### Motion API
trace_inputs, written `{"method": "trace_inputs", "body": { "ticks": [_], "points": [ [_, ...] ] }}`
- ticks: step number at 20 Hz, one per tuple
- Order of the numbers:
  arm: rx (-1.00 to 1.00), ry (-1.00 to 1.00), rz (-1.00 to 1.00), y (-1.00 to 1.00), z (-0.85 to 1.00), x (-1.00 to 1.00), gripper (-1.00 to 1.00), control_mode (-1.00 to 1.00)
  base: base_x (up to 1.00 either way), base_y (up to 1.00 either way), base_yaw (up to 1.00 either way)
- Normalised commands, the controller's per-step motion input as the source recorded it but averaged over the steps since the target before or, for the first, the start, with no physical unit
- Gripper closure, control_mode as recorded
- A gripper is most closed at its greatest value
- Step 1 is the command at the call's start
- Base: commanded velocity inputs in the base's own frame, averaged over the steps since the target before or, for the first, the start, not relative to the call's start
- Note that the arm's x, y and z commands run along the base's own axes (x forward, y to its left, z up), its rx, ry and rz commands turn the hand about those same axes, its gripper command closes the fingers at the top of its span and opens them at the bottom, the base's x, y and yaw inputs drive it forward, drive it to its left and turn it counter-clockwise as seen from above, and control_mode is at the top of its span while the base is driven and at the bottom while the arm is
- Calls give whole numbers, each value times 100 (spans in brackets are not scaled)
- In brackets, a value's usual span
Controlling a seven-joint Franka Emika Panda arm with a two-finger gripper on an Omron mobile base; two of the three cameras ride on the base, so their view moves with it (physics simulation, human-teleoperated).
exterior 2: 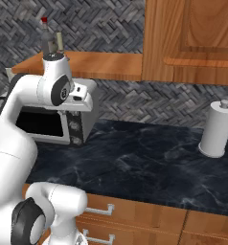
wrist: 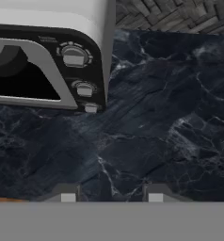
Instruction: Get the candle and the liquor from the cabinet and move them to the dining counter.
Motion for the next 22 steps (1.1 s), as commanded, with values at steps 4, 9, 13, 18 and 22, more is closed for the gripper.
{"method": "trace_inputs", "body": {
  "ticks": [4, 9, 13, 18, 22],
  "points": [
    [0, -3, 0, 0, 0, -11, -100, -100, 0, 0, 0],
    [0, -19, 0, 20, 7, -13, -100, -100, 0, 0, 0],
    [2, -20, 0, 20, 25, -12, -100, -100, 0, 0, 0],
    [9, -16, 0, 14, 35, -12, -100, -100, 0, 0, 0],
    [12, -17, 0, 15, 35, -10, -100, -100, 0, 0, 0]
  ]
}}
